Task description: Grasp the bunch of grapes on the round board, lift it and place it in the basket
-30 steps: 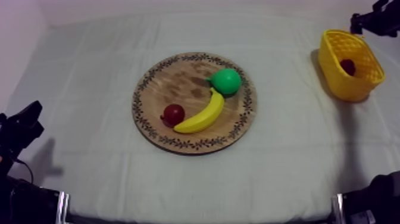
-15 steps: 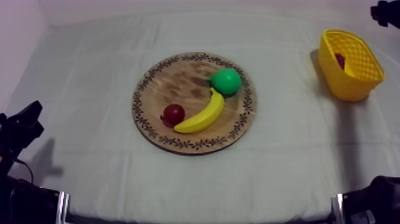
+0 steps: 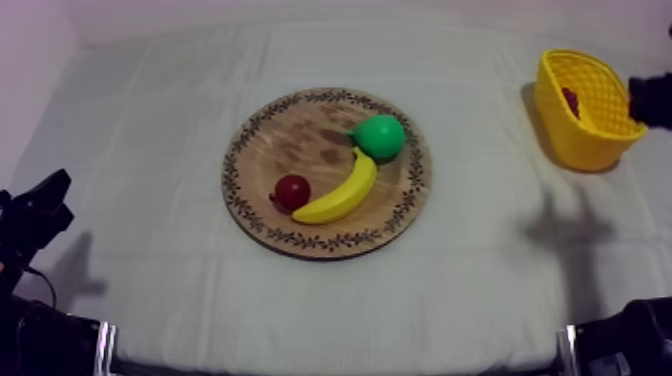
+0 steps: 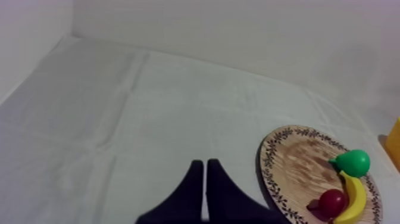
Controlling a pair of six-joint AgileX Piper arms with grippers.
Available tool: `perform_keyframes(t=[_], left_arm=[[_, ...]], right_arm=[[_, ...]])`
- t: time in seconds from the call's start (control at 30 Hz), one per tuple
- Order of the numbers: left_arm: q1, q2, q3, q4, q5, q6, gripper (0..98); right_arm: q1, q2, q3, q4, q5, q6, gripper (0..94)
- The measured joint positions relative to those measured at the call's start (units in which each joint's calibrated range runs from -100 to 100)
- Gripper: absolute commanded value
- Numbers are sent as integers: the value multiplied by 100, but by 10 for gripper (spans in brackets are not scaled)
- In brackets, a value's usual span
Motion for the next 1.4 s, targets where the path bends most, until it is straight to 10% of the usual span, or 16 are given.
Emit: perform_keyframes(t=[0.4,0.6,0.97,1.4], left_arm=[[0,0,0,0,0,0,1],[0,0,0,0,0,0,1],[0,0,0,0,0,0,1],[0,0,0,0,0,0,1]], right_arm=[[109,-2638,2364,-807,-58,732,246],[-80,-3584,3094,-482,146,659,49],[-164,-3783,3169,-569,323,-169,8],[-184,-3783,3173,-582,389,401,5]])
